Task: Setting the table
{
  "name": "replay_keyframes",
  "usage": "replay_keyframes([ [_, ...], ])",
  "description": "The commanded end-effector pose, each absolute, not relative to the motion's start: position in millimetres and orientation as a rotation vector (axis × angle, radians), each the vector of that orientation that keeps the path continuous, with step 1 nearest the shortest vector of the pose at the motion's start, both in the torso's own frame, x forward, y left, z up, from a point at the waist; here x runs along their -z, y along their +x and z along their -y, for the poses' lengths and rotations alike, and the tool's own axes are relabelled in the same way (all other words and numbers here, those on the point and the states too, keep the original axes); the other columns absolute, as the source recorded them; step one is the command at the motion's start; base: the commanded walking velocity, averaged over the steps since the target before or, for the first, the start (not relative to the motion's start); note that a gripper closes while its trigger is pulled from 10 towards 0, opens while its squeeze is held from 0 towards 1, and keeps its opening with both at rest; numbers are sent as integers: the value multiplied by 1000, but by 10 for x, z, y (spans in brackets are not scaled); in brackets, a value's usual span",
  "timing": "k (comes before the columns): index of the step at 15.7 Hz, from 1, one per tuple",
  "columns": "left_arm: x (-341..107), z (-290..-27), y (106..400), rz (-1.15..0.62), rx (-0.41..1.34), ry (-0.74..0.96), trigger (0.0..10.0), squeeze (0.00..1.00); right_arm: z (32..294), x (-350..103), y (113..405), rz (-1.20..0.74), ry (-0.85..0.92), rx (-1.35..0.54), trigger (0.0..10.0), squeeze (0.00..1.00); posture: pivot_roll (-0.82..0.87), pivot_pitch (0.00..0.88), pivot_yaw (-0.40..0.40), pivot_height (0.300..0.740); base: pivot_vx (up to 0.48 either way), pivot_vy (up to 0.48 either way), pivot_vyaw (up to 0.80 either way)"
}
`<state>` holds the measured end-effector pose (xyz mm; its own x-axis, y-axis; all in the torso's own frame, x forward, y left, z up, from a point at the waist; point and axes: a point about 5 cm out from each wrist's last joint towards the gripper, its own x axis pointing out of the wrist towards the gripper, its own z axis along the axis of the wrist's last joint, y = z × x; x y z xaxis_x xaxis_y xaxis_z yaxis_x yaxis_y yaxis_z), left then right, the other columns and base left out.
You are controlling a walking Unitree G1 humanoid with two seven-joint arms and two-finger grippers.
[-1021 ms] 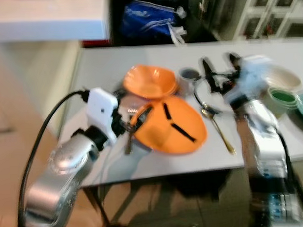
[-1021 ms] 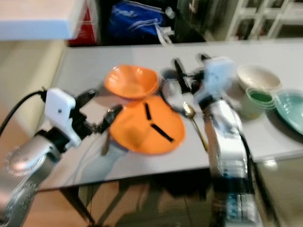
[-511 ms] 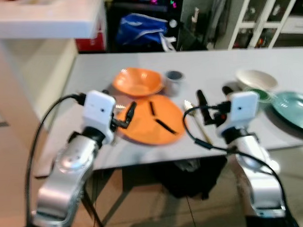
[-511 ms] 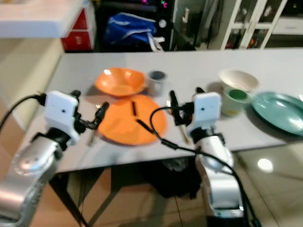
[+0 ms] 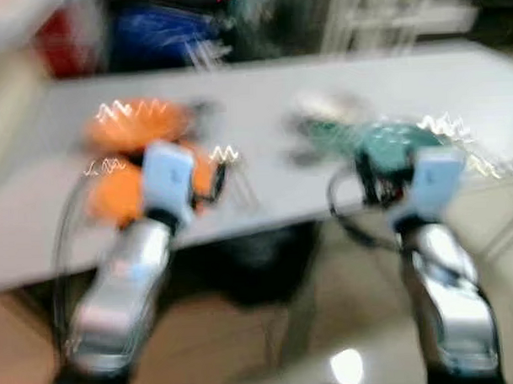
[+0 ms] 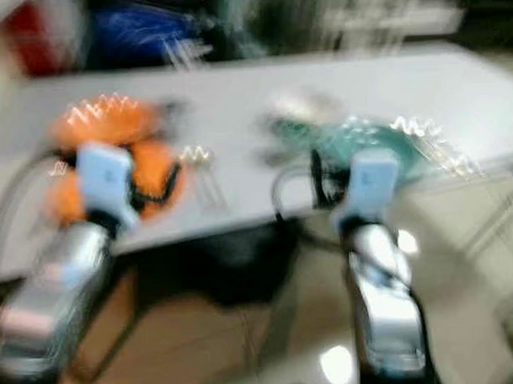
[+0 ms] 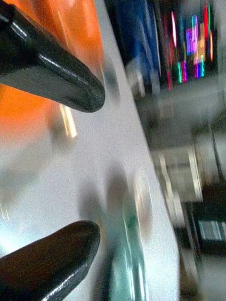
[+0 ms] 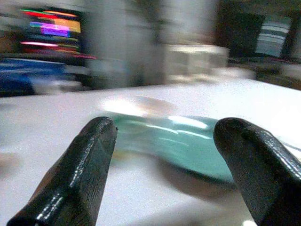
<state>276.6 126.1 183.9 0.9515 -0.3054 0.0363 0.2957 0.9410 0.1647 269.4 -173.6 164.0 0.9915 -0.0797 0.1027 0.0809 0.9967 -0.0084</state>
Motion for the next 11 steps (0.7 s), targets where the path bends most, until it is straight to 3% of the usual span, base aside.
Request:
replay_keyframes([
  [1,-1923,-1275,2798,99,301,167,10000,0,1784,-1649,2682,94,-3,121,10000,0,-8,0,-1,740,0,0,-800],
  [3,-1922,-1256,2825,105,345,200,10000,0,1792,-1640,2671,81,7,145,10000,0,-14,0,12,740,0,0,-800],
  [6,-1942,-1192,2872,110,395,179,10000,0,1791,-1631,2652,64,6,163,10000,0,-25,13,19,740,0,464,-800],
  [11,-1957,-1257,2948,103,371,159,10000,0,1743,-1647,2665,48,0,138,10000,0,-25,22,16,740,381,54,-800],
])
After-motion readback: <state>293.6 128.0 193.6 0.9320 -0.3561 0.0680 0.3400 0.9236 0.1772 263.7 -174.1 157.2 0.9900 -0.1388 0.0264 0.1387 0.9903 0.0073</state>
